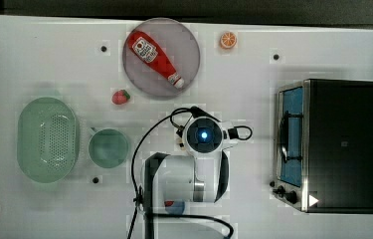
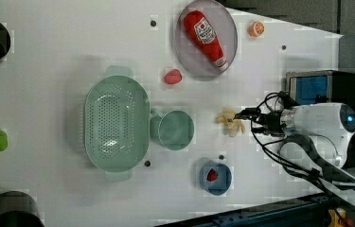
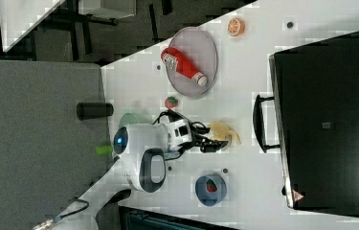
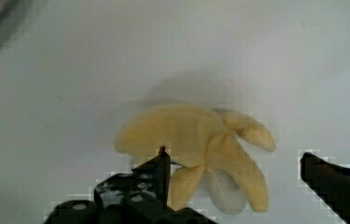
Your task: Pick Banana and place it in mug.
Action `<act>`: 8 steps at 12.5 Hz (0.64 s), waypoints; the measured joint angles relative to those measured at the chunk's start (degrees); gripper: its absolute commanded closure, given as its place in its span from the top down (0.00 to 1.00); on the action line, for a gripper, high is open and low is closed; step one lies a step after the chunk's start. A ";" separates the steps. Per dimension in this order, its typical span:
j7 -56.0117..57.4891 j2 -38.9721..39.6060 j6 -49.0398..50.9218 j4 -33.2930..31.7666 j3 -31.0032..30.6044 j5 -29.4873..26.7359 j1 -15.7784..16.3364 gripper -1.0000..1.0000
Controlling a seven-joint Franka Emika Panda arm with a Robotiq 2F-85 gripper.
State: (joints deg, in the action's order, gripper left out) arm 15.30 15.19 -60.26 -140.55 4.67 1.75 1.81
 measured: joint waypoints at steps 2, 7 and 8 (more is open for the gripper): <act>0.18 2.41 -1.79 0.22 -2.09 0.91 -0.77 1.00; 0.78 7.29 -9.40 -0.56 -3.28 -0.52 0.03 0.75; 0.92 7.76 -9.90 -0.67 -3.17 0.82 0.10 0.67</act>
State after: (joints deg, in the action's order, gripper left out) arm 16.23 22.95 -70.16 -141.23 1.50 2.57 1.92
